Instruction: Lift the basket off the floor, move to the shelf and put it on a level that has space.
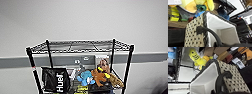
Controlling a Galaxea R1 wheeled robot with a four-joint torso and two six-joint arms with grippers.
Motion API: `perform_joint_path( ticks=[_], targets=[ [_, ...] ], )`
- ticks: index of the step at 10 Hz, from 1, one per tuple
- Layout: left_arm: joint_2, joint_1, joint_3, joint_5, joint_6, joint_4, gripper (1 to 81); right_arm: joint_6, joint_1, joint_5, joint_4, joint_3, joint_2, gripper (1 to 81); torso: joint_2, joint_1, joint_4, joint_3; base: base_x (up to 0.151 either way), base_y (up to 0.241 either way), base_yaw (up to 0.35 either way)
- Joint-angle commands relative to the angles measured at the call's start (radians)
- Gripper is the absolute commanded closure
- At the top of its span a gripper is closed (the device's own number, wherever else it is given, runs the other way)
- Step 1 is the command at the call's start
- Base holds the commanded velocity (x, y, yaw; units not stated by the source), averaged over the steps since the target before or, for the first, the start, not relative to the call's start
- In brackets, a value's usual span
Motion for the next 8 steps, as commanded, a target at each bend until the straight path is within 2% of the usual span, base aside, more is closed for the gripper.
perform_joint_path(
  ticks=[1, 5, 8],
  targets=[
    [-0.032, -0.113, 0.048, 0.02, 0.009, 0.018, 81.1, 0.004, 0.11, -0.029, -0.023, 0.059, -0.03, 81.1, 0.0, 0.0, 0.0, 0.0, 0.0, 0.0, 0.0],
    [-0.042, -0.113, 0.062, 0.02, 0.007, 0.017, 81.1, 0.004, 0.112, -0.029, -0.023, 0.085, -0.047, 81.1, 0.0, -0.001, 0.0, 0.0, 0.0, 0.0, 0.0],
    [-0.11, -0.113, 0.172, -0.014, 0.007, 0.017, 81.1, 0.007, 0.125, -0.029, -0.031, 0.184, -0.11, 81.1, 0.0, -0.001, 0.0, 0.0, 0.0, 0.0, 0.0]
  ],
)
